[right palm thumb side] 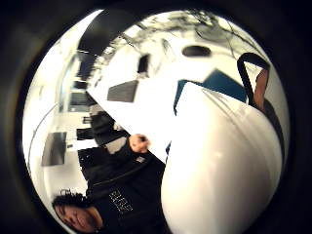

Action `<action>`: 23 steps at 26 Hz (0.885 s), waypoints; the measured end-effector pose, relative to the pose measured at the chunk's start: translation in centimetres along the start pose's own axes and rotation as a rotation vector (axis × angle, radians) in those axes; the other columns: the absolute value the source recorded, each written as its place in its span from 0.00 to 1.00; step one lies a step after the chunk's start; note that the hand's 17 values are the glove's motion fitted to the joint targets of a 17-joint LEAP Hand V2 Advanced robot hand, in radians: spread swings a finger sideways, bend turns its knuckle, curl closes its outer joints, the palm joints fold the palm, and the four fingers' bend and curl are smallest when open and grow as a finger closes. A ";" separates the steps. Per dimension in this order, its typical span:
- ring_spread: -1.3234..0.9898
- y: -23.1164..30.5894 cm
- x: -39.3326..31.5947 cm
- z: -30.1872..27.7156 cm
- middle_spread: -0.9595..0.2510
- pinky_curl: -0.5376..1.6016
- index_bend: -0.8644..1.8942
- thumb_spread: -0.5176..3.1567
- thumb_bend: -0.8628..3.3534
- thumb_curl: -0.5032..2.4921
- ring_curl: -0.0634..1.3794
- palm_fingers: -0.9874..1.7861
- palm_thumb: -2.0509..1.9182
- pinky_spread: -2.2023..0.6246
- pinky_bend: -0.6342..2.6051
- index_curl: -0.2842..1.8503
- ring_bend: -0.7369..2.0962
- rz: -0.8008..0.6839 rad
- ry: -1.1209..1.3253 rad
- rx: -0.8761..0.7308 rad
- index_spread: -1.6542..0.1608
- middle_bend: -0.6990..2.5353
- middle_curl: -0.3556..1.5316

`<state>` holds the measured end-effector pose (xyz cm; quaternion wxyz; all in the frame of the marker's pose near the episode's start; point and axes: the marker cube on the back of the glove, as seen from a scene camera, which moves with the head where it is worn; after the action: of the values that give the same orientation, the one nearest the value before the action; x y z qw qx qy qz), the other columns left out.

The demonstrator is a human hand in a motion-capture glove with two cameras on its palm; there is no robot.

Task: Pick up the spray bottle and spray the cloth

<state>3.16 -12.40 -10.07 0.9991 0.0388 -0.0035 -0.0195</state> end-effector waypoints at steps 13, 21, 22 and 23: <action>0.47 -8.9 -10.3 1.8 0.60 0.44 0.38 0.22 0.20 0.42 0.36 0.85 0.76 0.67 0.34 0.39 0.50 -0.086 -0.923 0.499 0.74 0.37 0.45; 0.47 -11.7 -13.4 7.9 0.61 0.44 0.38 0.22 0.20 0.43 0.37 0.84 0.76 0.66 0.34 0.39 0.50 -0.040 -1.093 0.368 0.75 0.37 0.45; 0.47 -11.9 -13.7 8.2 0.61 0.44 0.38 0.22 0.20 0.43 0.37 0.84 0.76 0.66 0.34 0.39 0.50 -0.042 -1.082 0.367 0.75 0.37 0.45; 0.47 -12.0 -13.9 8.3 0.61 0.44 0.38 0.22 0.20 0.43 0.37 0.84 0.76 0.66 0.34 0.39 0.50 -0.046 -1.070 0.369 0.75 0.37 0.45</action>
<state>-11.29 -24.47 -2.76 0.8342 0.1973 -0.5117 -0.0570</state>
